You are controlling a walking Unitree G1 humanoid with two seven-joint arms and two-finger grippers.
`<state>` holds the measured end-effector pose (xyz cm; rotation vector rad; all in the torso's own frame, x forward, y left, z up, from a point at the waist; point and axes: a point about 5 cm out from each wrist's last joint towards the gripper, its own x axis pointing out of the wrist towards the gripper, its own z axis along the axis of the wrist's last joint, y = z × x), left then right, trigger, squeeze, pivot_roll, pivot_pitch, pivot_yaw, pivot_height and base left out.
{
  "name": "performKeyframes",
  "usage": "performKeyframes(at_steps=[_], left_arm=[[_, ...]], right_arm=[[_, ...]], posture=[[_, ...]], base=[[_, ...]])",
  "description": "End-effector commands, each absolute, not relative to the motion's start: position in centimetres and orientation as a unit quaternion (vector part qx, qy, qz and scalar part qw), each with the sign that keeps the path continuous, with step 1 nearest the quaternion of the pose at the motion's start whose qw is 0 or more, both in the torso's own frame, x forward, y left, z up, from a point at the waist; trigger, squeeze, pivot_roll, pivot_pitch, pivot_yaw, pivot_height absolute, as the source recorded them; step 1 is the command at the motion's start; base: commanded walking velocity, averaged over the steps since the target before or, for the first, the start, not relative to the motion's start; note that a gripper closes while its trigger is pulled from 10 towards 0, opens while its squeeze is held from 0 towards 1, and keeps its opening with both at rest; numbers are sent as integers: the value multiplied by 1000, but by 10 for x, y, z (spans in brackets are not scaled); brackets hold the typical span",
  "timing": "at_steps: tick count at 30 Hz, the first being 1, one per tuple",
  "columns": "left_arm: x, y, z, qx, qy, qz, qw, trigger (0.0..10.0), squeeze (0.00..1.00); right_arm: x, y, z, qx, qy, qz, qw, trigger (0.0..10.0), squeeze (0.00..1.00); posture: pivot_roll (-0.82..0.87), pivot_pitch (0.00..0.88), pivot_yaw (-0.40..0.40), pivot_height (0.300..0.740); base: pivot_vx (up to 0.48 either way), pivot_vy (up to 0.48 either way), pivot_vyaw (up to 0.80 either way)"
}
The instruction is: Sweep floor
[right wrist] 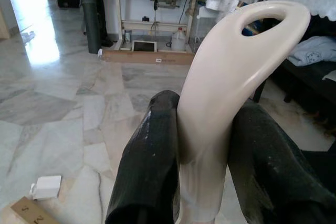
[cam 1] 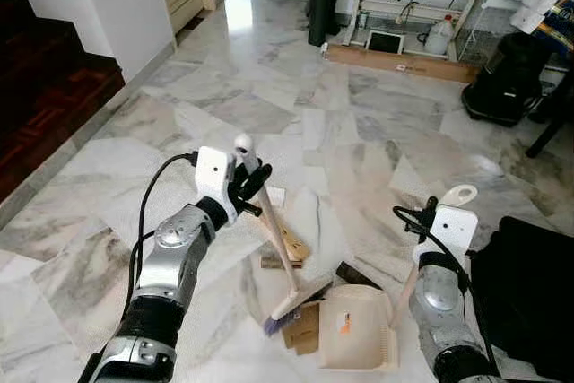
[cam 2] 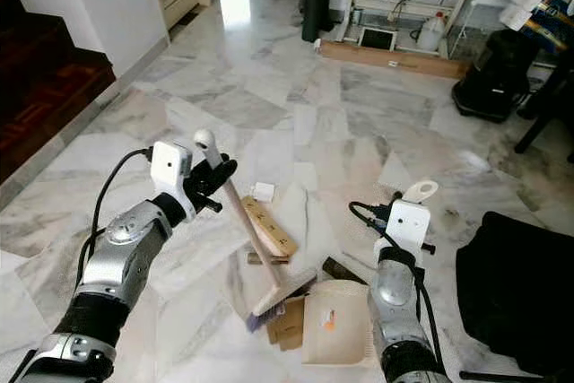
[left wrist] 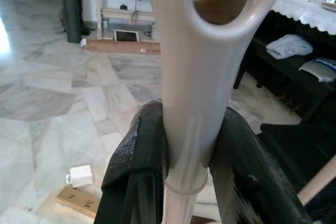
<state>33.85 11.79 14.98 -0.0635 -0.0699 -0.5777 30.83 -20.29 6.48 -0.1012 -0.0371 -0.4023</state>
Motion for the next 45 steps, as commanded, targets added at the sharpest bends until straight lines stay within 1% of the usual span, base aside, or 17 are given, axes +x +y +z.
performKeyframes(at_steps=[1, 6, 8, 11, 18, 22, 29, 37, 38, 41, 45], left_arm=[[336, 117, 158, -36, -48, -291, 955, 10000, 0], [335, 118, 159, -26, -45, -293, 955, 10000, 0], [333, 119, 158, -25, -41, -294, 955, 10000, 0], [333, 119, 159, -24, -39, -295, 955, 10000, 0], [331, 119, 160, -19, -38, -297, 954, 10000, 0], [332, 119, 162, -13, -40, -294, 955, 10000, 0], [329, 129, 171, 2, -43, -285, 957, 10000, 0], [324, 137, 179, -3, -46, -279, 959, 10000, 0], [327, 145, 192, -7, -71, -252, 965, 10000, 0], [330, 153, 206, 3, -100, -220, 970, 10000, 0], [333, 161, 204, 40, -100, -196, 975, 10000, 0]], right_arm=[[311, -206, 70, -53, -27, -203, 977, 10000, 0], [311, -208, 72, -61, -32, -205, 976, 10000, 0], [312, -217, 77, -79, -41, -214, 973, 10000, 0], [311, -222, 78, -83, -42, -222, 971, 10000, 0], [308, -227, 76, -89, -40, -230, 968, 10000, 0], [304, -225, 69, -93, -30, -228, 969, 10000, 0], [297, -208, 51, -96, -11, -202, 975, 10000, 0], [292, -204, 41, -94, 5, -194, 976, 10000, 0], [293, -203, 41, -95, 7, -192, 977, 10000, 0], [293, -202, 41, -96, 6, -190, 977, 10000, 0], [295, -202, 42, -98, 4, -187, 977, 10000, 0]], posture=[[31, 110, -32, 740], [35, 112, -33, 740], [29, 116, -33, 740], [29, 118, -33, 740], [27, 126, -29, 740], [45, 135, -28, 740], [124, 182, 11, 740], [149, 196, 20, 740], [150, 197, 18, 740], [152, 197, 15, 740], [143, 197, 13, 740]], base=[[0, 0, 0], [0, 0, 0], [0, 0, 0], [0, 0, 0], [0, 0, 0], [0, 0, 0], [0, 0, 0], [0, 0, 0], [0, 0, 0], [0, 0, 0], [0, 0, 0]])
